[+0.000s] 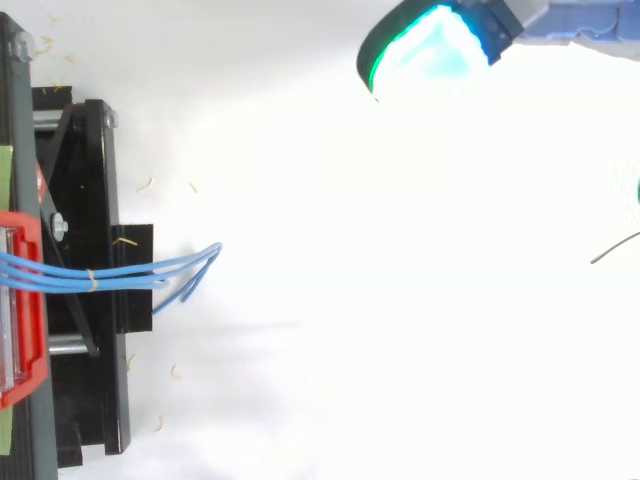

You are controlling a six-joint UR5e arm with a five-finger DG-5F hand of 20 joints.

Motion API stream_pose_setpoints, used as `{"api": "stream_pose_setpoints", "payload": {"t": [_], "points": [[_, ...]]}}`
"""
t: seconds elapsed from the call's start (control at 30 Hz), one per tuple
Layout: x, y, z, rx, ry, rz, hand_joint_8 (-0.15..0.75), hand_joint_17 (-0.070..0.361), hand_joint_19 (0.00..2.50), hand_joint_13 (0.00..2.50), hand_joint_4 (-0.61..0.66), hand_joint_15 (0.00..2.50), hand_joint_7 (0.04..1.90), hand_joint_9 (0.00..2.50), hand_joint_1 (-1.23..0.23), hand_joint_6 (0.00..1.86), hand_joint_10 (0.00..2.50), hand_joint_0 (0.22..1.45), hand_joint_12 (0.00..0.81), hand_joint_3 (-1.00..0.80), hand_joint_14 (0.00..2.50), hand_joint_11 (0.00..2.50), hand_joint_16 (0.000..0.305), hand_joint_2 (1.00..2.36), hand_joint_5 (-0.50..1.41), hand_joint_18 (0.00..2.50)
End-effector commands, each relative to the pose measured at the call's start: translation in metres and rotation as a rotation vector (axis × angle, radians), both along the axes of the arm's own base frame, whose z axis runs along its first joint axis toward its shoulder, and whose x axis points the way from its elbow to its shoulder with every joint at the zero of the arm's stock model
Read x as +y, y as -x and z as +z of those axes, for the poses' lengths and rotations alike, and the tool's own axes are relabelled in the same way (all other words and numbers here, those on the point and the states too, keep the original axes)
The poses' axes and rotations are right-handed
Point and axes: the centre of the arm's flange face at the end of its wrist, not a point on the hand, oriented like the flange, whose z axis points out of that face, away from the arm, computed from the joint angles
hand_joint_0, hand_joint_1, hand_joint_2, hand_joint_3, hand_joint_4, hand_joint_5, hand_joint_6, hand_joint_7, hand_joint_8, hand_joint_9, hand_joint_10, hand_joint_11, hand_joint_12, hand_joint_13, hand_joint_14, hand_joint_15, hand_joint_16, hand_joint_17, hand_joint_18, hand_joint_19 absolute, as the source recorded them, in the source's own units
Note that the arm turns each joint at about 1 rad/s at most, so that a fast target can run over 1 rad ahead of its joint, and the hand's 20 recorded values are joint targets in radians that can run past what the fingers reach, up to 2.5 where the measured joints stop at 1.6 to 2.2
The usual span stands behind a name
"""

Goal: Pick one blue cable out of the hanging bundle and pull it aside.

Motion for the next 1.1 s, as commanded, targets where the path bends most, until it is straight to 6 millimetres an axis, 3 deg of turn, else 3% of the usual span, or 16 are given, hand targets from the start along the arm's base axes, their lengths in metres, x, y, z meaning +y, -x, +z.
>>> {"api": "stream_pose_setpoints", "payload": {"t": [0.0,0.33,0.4,0.57,1.07], "points": [[0.000,-0.003,-0.010,0.013,0.005,-0.015,0.289,0.149,0.21,0.28,0.19,0.14,0.66,0.40,-0.41,0.50,0.00,0.43,0.390,-0.50,0.00,0.00,0.066,1.00,-0.22,0.16],[0.000,-0.003,-0.011,0.014,0.001,-0.011,0.291,0.147,0.21,0.30,0.20,0.15,0.67,0.42,-0.42,0.50,0.00,0.43,0.391,-0.50,0.00,0.00,0.066,1.00,-0.22,0.18],[0.002,-0.011,-0.029,0.022,-0.013,-0.008,0.292,0.147,0.21,0.30,0.20,0.14,0.67,0.42,-0.42,0.50,0.00,0.44,0.389,-0.50,0.00,0.00,0.065,1.00,-0.22,0.18],[0.002,-0.019,-0.045,0.010,-0.040,-0.011,0.293,0.147,0.22,0.30,0.20,0.14,0.67,0.43,-0.42,0.50,0.00,0.44,0.389,-0.50,0.00,0.00,0.065,1.00,-0.22,0.18],[0.004,-0.022,-0.057,0.028,-0.037,-0.008,0.299,0.145,0.23,0.32,0.21,0.15,0.68,0.47,-0.44,0.50,0.00,0.45,0.387,-0.50,0.00,0.00,0.065,1.00,-0.21,0.21]]}}
